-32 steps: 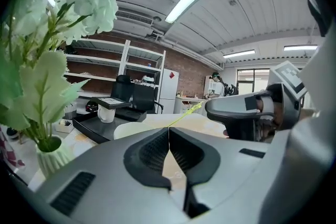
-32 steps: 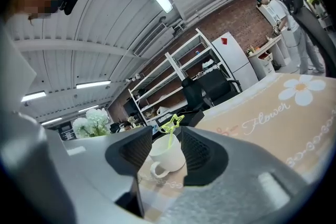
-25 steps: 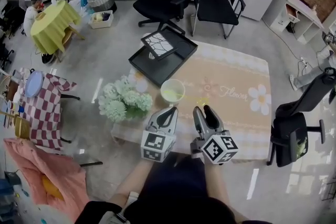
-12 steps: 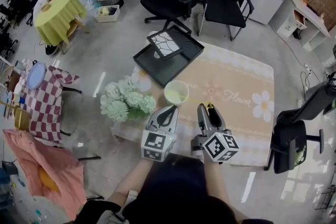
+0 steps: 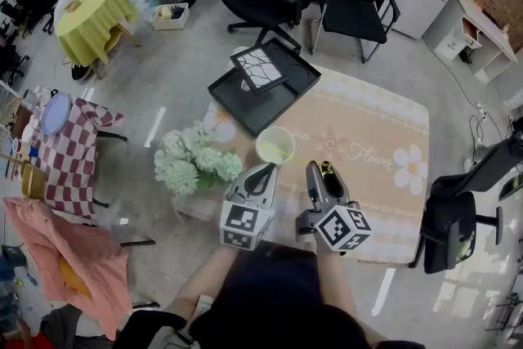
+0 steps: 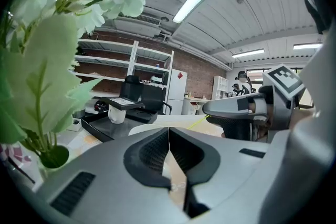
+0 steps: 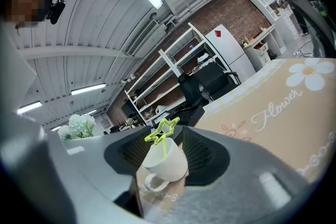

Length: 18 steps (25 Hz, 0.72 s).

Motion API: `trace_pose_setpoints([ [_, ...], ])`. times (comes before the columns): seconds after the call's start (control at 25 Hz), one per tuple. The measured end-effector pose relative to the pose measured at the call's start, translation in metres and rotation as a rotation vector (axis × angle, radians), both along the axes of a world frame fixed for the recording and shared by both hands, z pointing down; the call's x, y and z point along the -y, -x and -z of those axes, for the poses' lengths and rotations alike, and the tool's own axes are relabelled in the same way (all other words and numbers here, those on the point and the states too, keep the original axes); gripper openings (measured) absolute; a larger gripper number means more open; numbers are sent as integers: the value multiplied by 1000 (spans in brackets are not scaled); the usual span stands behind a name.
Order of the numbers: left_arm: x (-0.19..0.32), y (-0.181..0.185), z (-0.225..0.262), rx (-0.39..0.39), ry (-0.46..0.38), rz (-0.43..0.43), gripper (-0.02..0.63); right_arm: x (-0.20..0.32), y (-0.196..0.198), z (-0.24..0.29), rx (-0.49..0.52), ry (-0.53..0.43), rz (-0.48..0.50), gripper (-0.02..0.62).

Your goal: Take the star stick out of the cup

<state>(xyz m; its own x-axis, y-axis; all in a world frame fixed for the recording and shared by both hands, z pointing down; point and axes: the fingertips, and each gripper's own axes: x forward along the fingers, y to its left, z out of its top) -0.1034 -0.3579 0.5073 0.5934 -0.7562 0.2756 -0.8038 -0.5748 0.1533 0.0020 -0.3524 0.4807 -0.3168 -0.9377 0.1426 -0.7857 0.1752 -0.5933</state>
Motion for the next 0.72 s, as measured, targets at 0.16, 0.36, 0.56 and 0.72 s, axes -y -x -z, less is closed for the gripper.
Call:
trace_pose_setpoints([
  [0.16, 2, -1, 0, 1, 2, -5, 11, 1, -1, 1, 8, 1, -3, 145],
  [0.36, 2, -2, -2, -1, 7, -9, 11, 0, -7, 2, -5, -12, -36, 34],
  [0.56, 1, -1, -3, 2, 6, -14, 11, 0, -13, 7, 4, -32, -53, 17],
  [0.72, 1, 0, -1, 2, 0, -10, 11, 0, -13, 10, 3, -45, -59, 15],
])
